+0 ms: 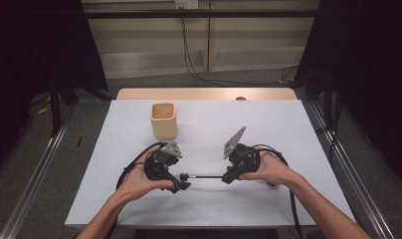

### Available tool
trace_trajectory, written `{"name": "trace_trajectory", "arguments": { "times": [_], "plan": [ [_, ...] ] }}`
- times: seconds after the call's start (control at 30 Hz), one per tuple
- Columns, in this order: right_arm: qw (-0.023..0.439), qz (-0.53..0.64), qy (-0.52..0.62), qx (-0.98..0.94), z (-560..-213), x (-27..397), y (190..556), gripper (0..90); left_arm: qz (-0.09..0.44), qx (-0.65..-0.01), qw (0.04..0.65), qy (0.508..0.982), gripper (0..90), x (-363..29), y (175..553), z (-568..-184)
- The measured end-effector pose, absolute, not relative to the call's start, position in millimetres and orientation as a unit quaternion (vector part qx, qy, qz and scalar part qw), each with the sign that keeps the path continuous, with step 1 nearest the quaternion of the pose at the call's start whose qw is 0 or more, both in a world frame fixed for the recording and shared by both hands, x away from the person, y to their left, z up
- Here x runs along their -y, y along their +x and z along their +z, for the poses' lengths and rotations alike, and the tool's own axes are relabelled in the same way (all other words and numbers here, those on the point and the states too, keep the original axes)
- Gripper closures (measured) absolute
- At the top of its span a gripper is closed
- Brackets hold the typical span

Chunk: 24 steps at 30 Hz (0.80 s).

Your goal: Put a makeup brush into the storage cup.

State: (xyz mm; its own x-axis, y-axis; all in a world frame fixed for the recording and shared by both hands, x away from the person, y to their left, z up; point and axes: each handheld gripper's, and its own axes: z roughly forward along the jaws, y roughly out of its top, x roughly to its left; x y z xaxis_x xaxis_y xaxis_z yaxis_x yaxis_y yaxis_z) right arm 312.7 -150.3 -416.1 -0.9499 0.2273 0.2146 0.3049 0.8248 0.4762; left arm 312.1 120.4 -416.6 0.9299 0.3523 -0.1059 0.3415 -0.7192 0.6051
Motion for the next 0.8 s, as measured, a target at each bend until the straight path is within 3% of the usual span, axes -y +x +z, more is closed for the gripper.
{"name": "trace_trajectory", "arguments": {
  "times": [0.37,0.8],
  "plan": [
    [0.062,-0.277,-0.176,0.943,-416,168,309,85.8,0.060,-0.237,0.376,0.894,4.5,-144,300,-413],
    [0.046,-0.313,-0.214,0.924,-424,182,303,85.8,0.065,-0.279,0.402,0.870,4.5,-173,288,-419]
  ]
}}
